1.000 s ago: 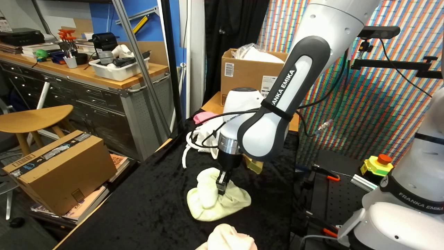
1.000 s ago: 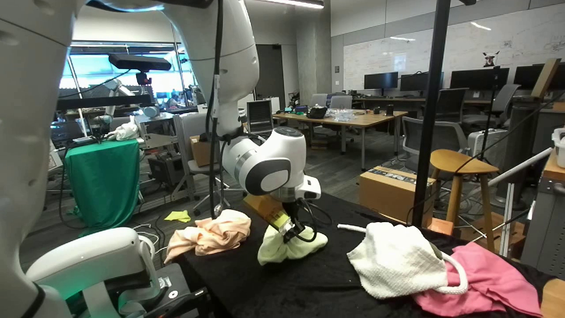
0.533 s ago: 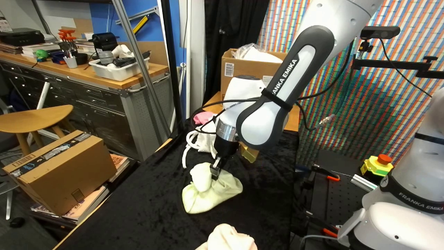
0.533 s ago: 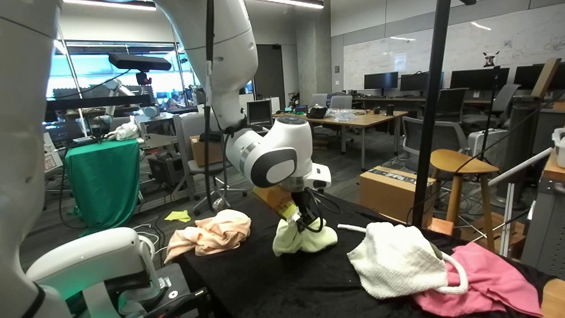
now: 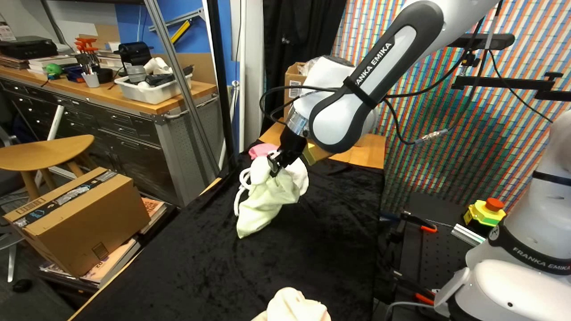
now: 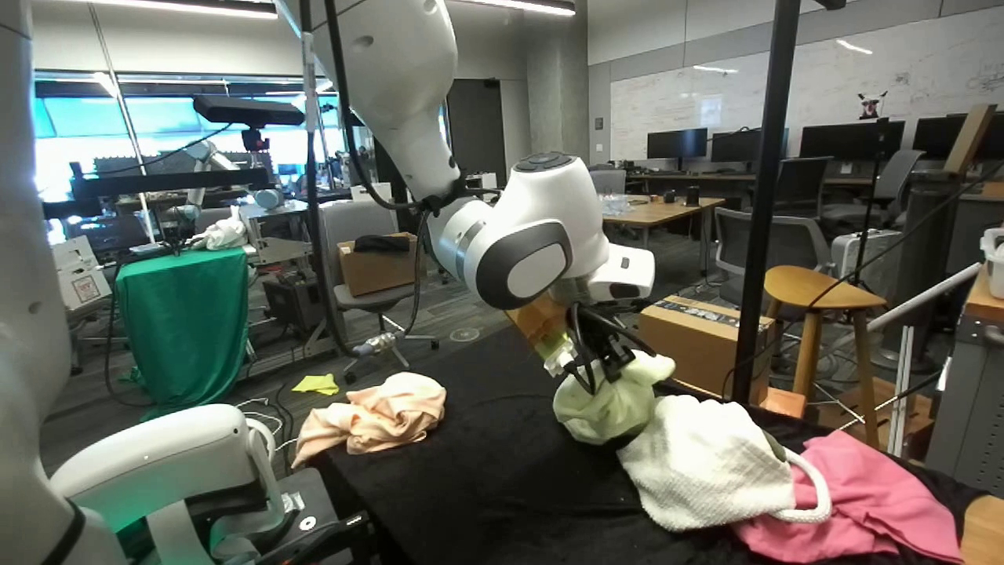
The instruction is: One by one, move every item on the table to the right back of the table.
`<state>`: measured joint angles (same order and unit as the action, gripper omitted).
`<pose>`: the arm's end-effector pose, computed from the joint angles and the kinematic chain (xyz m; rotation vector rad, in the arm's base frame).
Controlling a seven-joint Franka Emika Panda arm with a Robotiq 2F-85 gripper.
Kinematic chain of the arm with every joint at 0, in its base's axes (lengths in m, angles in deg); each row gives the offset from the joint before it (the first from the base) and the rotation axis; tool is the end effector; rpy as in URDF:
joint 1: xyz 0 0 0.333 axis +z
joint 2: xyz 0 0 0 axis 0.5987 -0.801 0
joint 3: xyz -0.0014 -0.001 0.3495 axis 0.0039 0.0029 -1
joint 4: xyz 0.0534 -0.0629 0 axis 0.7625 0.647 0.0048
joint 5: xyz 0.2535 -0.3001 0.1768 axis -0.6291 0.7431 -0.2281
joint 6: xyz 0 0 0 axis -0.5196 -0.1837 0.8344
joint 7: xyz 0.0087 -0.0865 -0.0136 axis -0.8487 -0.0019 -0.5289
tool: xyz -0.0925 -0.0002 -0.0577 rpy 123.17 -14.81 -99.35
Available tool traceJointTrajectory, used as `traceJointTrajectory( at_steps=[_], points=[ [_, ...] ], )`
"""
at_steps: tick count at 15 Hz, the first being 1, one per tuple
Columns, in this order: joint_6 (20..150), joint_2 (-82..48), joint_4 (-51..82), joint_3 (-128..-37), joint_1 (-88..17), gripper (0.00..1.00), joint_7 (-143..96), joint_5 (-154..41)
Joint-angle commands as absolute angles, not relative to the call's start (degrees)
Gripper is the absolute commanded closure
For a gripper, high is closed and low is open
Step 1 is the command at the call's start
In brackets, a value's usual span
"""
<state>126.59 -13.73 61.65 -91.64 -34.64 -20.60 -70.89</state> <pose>0.5539 0.0552 0.2548 -2.9368 0.3071 -0.6000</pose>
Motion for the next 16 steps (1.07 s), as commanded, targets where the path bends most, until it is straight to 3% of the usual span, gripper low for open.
traceJointTrajectory(
  at_steps=[1,9,10,16],
  points=[
    [131.1,-11.7,63.9,-82.8,-29.2,0.86,-10.6,-68.5],
    [140.0,-17.2,66.2,-54.4,-8.2,0.85,6.4,-71.2],
    [140.6,-18.6,66.4,-51.3,-4.9,0.66,7.6,-72.6],
    [139.7,-24.1,69.1,-38.8,12.3,0.23,11.4,-78.9]
  ],
)
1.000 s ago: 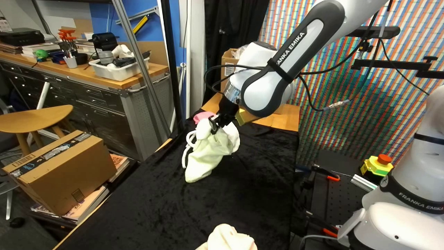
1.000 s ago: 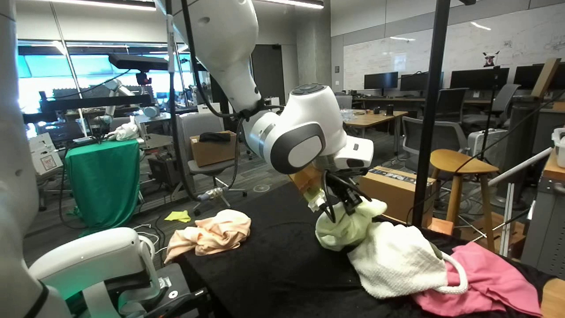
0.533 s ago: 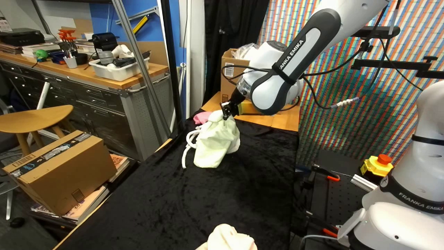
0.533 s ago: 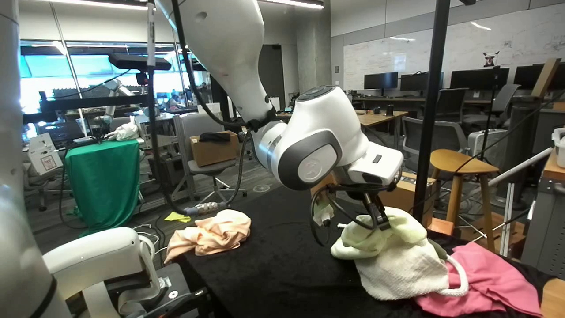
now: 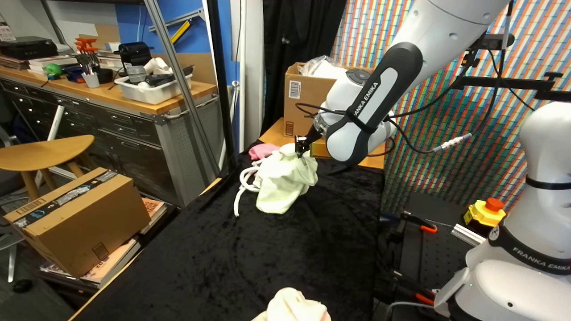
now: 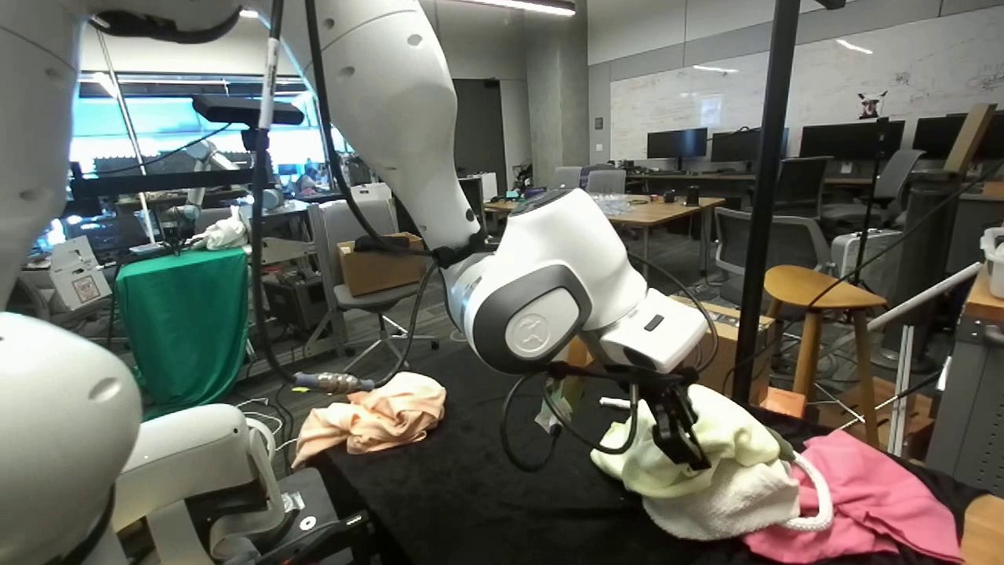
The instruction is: One by one, move every item on the table to the right back of the table.
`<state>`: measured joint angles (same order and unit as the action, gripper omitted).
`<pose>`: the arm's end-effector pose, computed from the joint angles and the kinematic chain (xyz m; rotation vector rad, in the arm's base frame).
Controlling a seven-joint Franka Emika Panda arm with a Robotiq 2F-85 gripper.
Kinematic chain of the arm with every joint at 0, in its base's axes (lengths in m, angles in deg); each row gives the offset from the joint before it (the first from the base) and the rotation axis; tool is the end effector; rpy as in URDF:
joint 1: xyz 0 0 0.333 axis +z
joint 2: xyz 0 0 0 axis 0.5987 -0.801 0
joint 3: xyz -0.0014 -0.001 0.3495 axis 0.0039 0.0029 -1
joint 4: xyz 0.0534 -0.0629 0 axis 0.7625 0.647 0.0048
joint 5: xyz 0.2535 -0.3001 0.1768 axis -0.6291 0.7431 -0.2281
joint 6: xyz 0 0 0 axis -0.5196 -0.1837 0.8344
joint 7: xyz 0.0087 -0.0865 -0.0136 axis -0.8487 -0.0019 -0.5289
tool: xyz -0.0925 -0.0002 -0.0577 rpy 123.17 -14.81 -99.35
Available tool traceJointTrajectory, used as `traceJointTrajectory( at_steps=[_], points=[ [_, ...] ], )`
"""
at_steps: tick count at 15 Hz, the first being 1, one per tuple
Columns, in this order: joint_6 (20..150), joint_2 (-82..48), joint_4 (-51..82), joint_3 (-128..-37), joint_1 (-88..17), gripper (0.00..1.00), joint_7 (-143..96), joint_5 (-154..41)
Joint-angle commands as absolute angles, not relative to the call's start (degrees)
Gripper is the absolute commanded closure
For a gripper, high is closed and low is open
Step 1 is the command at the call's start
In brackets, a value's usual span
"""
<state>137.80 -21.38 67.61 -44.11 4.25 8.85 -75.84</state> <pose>0.5192 -0.0502 0.2271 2.7164 -1.2626 0.8195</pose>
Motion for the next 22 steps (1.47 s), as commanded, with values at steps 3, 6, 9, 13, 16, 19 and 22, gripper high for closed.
traceJointTrajectory(
  at_steps=[3,6,9,13,16,19,22],
  points=[
    [138.9,-26.1,69.8,-34.3,19.7,0.02,12.7,-81.4],
    [137.1,-27.1,69.9,-29.5,26.6,0.0,13.1,-82.8],
    [133.6,-26.0,70.2,-23.9,34.6,0.0,11.3,-81.3],
    [126.1,-23.4,69.7,-17.1,46.1,0.0,7.7,-77.0],
    [119.4,-20.9,67.8,-14.9,52.8,0.0,5.6,-73.3],
    [112.8,-17.9,64.8,-15.9,56.2,0.0,3.5,-70.3],
    [106.5,-14.5,61.7,-17.5,57.7,0.0,-0.2,-68.1]
  ],
)
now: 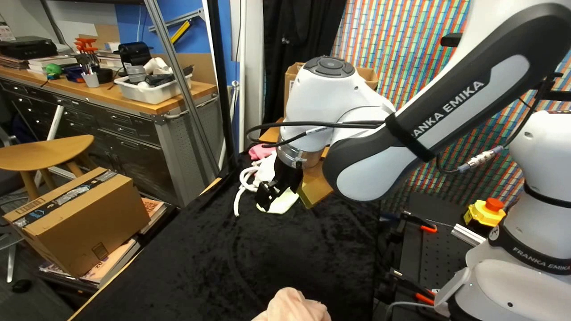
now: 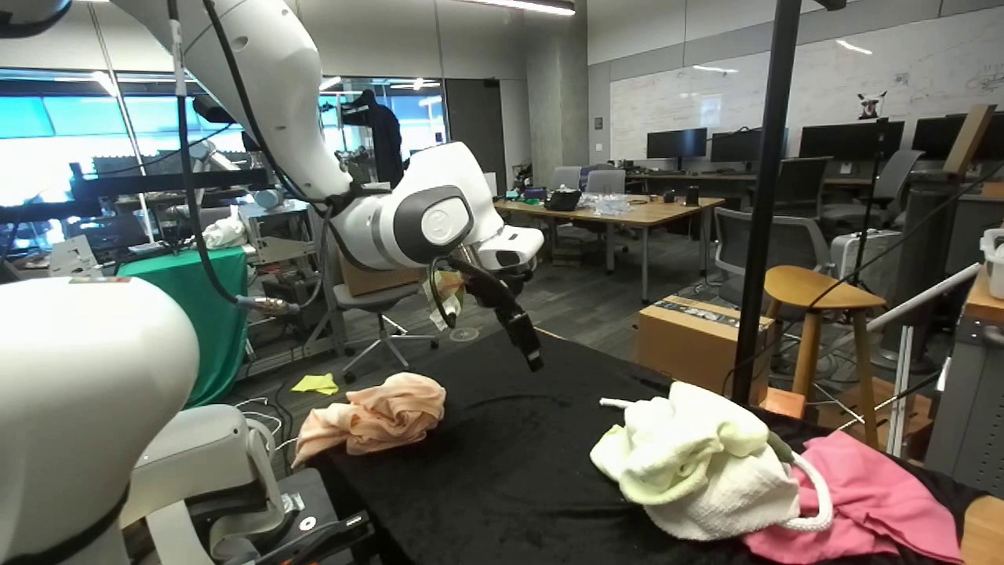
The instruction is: One by one, move every item on the table to the right back of the table.
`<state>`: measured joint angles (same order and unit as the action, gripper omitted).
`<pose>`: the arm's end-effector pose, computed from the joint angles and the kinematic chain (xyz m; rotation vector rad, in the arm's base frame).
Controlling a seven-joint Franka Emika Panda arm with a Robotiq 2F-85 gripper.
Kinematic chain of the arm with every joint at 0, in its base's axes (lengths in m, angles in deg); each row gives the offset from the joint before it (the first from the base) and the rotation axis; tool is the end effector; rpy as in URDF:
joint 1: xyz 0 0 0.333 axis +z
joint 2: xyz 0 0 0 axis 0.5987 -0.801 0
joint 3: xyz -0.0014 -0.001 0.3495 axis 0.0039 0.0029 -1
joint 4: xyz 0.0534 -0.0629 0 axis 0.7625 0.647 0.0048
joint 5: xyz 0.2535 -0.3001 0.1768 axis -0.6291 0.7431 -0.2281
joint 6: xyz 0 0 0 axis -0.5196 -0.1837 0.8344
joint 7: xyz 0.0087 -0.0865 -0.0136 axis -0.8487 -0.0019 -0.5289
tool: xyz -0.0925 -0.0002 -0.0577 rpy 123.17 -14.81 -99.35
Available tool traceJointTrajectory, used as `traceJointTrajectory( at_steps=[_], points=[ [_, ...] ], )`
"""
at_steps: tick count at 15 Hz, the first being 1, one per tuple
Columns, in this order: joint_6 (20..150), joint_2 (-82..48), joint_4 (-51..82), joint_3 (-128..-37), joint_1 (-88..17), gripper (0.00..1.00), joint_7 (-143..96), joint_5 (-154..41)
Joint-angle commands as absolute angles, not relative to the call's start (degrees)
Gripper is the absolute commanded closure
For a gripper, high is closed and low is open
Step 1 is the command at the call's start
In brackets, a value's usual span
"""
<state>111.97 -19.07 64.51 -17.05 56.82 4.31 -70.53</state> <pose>0.4881 0.1984 0.2736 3.0026 -0.4035 0.4989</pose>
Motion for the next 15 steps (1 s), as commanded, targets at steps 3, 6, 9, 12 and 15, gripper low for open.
traceJointTrajectory(
  at_steps=[3,6,9,12,15],
  points=[
    [99.5,-12.1,58.2,-22.1,56.0,0.0,-5.7,-69.5],
    [93.9,-8.9,55.4,-35.0,45.9,0.0,-7.6,-67.9],
    [91.6,-12.3,52.9,-48.9,34.5,0.0,-12.6,-70.9],
    [94.1,-15.1,51.5,-62.6,21.9,0.0,-12.1,-68.0],
    [93.5,-18.3,49.7,-73.5,11.3,0.0,-9.1,-66.1]
  ],
)
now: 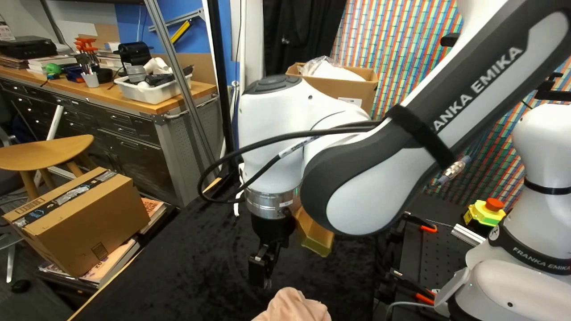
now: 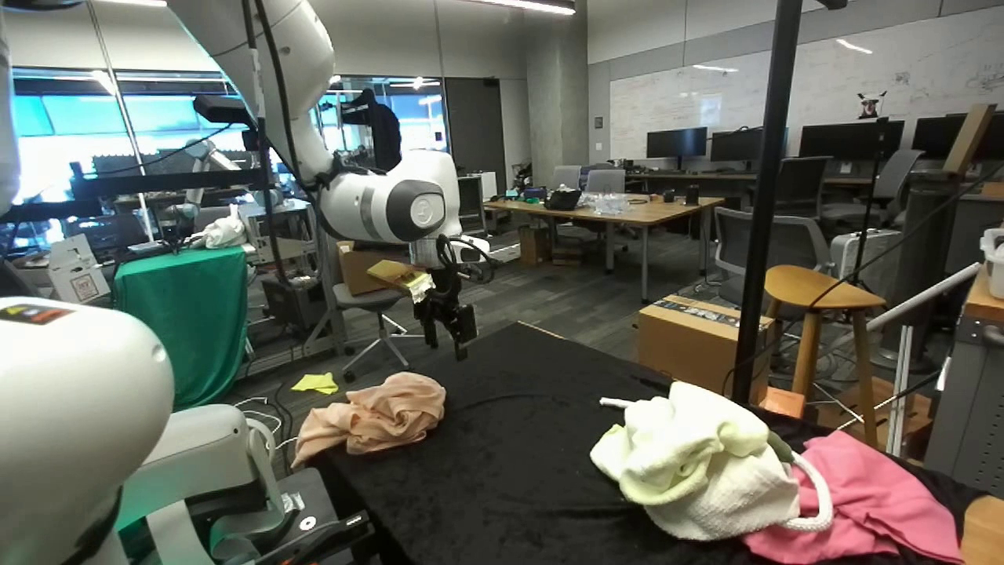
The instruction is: One by one, move every item on the table to the right back of the table.
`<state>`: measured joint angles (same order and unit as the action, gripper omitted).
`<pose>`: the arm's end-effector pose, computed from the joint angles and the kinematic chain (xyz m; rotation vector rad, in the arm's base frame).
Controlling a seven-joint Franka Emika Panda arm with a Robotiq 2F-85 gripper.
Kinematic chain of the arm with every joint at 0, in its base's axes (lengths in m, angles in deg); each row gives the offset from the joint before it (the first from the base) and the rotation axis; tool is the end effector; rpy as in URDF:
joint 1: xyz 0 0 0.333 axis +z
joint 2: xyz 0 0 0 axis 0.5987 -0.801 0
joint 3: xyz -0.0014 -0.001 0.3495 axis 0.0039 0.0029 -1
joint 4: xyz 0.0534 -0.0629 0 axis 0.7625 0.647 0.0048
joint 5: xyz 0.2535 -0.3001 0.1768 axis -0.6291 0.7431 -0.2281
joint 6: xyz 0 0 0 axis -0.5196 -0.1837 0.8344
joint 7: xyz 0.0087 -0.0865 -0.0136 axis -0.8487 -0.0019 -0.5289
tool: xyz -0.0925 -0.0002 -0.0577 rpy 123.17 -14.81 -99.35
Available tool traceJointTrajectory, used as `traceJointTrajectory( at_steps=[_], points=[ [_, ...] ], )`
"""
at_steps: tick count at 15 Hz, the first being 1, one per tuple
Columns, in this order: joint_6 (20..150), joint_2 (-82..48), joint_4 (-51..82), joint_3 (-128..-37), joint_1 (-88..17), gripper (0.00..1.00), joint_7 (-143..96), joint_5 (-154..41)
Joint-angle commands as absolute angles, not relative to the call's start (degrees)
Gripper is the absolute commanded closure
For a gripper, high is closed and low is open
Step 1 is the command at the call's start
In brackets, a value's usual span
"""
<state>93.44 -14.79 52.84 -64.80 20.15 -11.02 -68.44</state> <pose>0.4649 0.3268 0.2549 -3.1236 -0.3155 0.0074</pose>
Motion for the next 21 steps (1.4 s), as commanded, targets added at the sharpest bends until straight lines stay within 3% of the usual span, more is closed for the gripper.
traceJointTrajectory(
  at_steps=[1,12,21],
  points=[
    [93.1,-19.3,49.0,-76.4,8.4,0.0,-9.0,-66.1],
    [86.8,-22.7,46.4,-97.0,-12.3,0.0,-22.0,-64.0],
    [92.0,-26.9,48.3,-101.4,-13.3,0.0,-26.4,-58.9]
  ],
)
